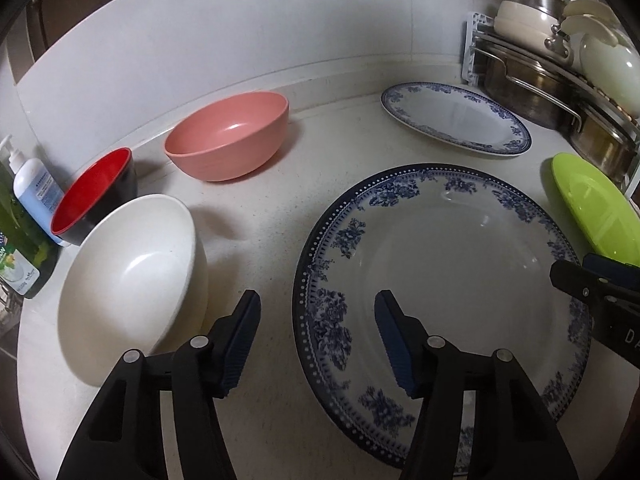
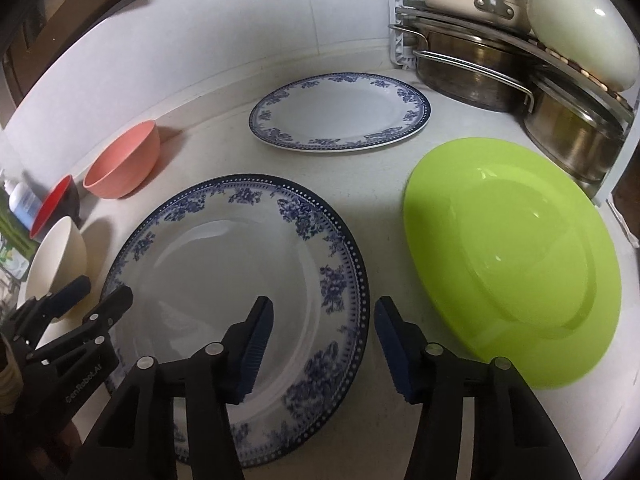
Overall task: Organize plates and bowls
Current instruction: 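Move both grippers toward the large blue-and-white plate rim, then close both grippers on the blue-and-white plate rim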
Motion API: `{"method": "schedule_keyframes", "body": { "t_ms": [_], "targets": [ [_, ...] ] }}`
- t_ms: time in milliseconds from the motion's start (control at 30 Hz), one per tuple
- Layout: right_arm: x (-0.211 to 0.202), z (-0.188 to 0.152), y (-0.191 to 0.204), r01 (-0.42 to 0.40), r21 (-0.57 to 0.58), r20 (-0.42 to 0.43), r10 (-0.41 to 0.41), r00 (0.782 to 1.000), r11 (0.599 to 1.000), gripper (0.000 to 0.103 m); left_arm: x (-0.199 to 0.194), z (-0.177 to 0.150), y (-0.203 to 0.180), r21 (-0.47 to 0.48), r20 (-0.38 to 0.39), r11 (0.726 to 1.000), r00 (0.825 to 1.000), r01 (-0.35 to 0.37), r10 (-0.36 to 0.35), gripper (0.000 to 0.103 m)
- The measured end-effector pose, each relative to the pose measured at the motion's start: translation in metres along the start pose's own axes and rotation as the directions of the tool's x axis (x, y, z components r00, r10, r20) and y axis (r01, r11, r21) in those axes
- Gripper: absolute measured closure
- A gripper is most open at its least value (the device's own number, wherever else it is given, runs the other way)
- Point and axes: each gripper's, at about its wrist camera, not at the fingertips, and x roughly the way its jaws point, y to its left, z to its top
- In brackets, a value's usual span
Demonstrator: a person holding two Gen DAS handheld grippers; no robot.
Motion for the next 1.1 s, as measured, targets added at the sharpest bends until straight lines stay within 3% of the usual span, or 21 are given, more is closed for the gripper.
{"method": "schedule_keyframes", "body": {
  "t_ms": [333, 467, 900, 1100],
  "targets": [
    [0.013, 0.007, -0.002, 0.013, -0.006, -0.031, -0.013, 0.999, 1.0, 0.058, 0.013, 0.006, 0.001, -0.018, -0.042, 1.0, 0.999, 0.024, -0.024, 0.059],
    [0.016, 0.007, -0.004, 0.029, -0.013, -0.046, -0.029, 0.999, 0.999, 0.066, 0.014, 0.007, 0.0, -0.014, -0.042, 0.999, 0.998, 0.037, -0.038, 0.065],
    [0.012, 0.01, -0.004, 0.065, -0.028, -0.07, -0.066, 0.995, 0.998, 0.068, 0.012, 0.008, 0.0, -0.015, -0.076, 0.999, 0.996, 0.051, -0.052, 0.066],
    [-0.007, 0.01, -0.002, 0.072, -0.029, -0.05, -0.073, 0.996, 0.997, 0.068, -0.004, 0.007, 0.003, -0.025, -0.055, 0.998, 0.997, 0.056, -0.057, 0.066]
  ]
}}
